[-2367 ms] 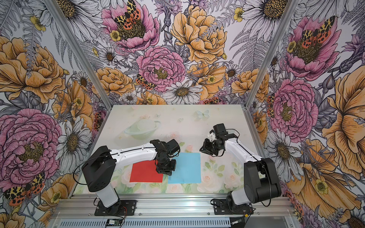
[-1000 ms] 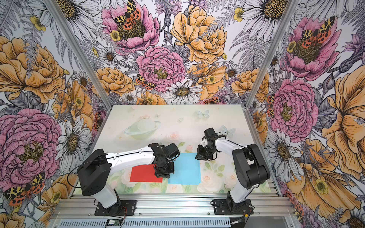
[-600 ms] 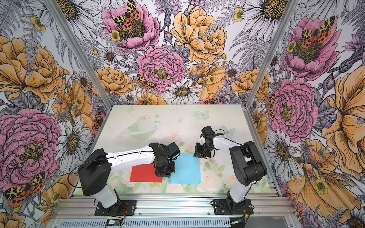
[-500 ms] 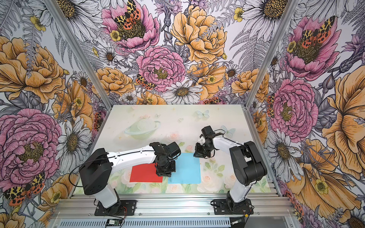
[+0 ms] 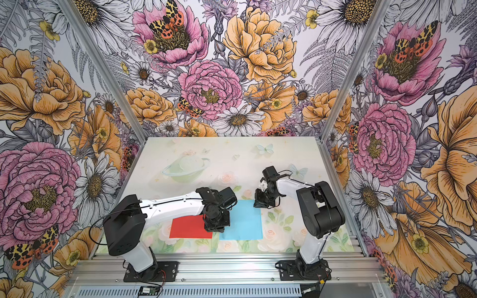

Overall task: Sort the scattered colored papers by color
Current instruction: Place the colored paper, then reset both arms

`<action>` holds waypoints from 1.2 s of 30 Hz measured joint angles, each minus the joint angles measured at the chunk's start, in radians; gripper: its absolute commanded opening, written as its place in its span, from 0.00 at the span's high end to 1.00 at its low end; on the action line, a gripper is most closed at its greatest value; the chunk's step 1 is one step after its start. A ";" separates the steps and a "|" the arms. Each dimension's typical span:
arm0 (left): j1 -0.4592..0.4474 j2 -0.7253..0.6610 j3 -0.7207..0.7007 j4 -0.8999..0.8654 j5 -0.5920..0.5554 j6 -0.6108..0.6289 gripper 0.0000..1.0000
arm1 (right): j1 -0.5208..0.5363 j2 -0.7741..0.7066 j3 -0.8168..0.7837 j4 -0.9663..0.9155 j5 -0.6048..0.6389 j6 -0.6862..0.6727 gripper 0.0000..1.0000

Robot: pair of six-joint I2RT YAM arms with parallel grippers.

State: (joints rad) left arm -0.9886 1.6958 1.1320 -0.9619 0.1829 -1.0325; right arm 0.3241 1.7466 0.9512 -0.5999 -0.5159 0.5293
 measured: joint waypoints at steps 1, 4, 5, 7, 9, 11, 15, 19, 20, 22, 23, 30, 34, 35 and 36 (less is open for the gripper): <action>0.000 0.000 0.000 0.000 0.000 -0.002 1.00 | 0.000 0.001 0.000 0.000 0.000 0.000 0.90; 0.000 0.000 0.000 0.000 -0.001 -0.009 1.00 | 0.000 0.001 0.000 0.000 0.000 0.000 0.90; 0.000 0.000 0.000 0.000 -0.001 -0.009 0.99 | 0.000 0.002 0.000 0.000 0.000 0.000 0.90; 0.000 0.000 0.000 0.000 -0.001 -0.007 0.52 | 0.000 0.002 0.000 0.000 0.000 0.000 0.90; 0.000 0.000 0.000 -0.001 -0.001 -0.013 0.02 | 0.000 0.003 0.000 0.000 -0.001 0.000 0.90; 0.000 -0.008 0.004 -0.019 -0.009 -0.011 0.01 | 0.000 0.003 0.000 0.000 -0.001 0.000 0.90; 0.014 -0.076 0.105 -0.163 -0.100 0.021 0.01 | 0.000 0.003 0.000 -0.001 -0.001 0.001 0.90; 0.082 -0.235 0.203 -0.228 -0.300 0.128 0.01 | 0.000 0.003 0.008 -0.007 0.000 0.006 0.79; 0.117 -0.280 0.208 -0.234 -0.355 0.164 0.01 | 0.000 0.003 0.014 -0.011 0.002 0.007 0.54; 0.225 -0.365 0.206 -0.226 -0.443 0.257 0.01 | 0.000 -0.005 0.037 -0.036 0.020 0.015 0.01; 0.309 -0.412 0.194 -0.193 -0.473 0.320 0.01 | 0.001 -0.021 0.052 -0.061 0.031 0.017 0.01; 0.855 -0.668 -0.144 0.324 -0.597 0.684 0.01 | -0.048 -0.261 0.353 -0.248 0.161 -0.016 0.01; 0.962 -0.632 -0.400 0.655 -0.526 0.834 0.01 | -0.171 -0.351 0.454 -0.261 0.212 -0.058 0.01; 0.968 -0.590 -0.450 0.729 -0.476 0.881 0.01 | -0.199 -0.365 0.455 -0.260 0.251 -0.087 0.01; 0.973 -0.543 -0.483 0.785 -0.430 0.918 0.01 | -0.214 -0.373 0.446 -0.257 0.291 -0.121 0.01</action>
State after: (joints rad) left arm -0.0158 1.1530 0.6487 -0.1768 -0.2474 -0.1143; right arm 0.1101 1.3731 1.3975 -0.8566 -0.2245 0.4080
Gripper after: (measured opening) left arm 0.990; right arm 0.992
